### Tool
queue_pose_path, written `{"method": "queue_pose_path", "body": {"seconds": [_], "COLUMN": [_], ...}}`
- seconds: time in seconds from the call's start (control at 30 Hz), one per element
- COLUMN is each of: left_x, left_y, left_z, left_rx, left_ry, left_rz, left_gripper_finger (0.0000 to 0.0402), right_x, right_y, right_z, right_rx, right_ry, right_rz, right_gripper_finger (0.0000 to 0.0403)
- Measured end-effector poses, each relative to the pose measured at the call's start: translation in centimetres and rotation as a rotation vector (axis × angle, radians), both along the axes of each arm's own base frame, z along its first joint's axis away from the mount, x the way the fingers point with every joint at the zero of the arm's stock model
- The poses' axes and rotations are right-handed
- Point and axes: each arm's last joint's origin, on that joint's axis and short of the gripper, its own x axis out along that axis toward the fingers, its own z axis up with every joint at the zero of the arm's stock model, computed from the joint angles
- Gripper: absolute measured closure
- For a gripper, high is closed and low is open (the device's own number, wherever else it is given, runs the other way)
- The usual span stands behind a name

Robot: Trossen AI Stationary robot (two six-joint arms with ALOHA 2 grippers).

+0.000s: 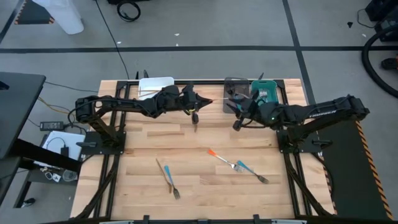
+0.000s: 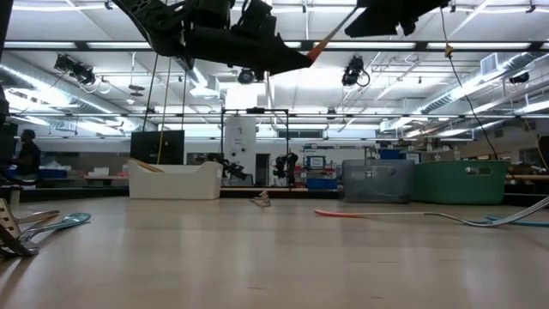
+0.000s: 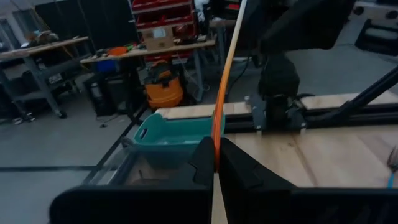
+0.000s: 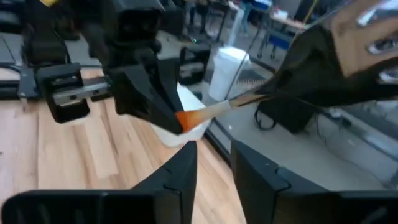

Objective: Sort silverware by color (type)
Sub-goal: Put the left orange fork into the green bin

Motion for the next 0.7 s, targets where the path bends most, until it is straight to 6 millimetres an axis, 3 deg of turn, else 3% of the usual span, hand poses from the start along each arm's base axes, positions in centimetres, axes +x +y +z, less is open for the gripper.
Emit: {"method": "queue_pose_path", "body": {"seconds": [0.3,0.7], "left_x": [0.0,0.2], "left_y": [-0.3,-1.3], "left_z": [1.4,1.7], "left_rx": [-0.039,-0.048], "left_ry": [-0.143,-0.184], "left_rz": [-0.103,-0.154], "left_gripper_finger": [0.0386,0.0386], "right_x": [0.1,0.6], "right_y": [-0.7,-1.4], "right_z": [1.2,2.8], "right_rx": [-0.055,-0.144], "right_ry": [-0.062,-0.213], "right_rz": [0.092,0.328], "right_gripper_finger": [0.0261,0.0266]}}
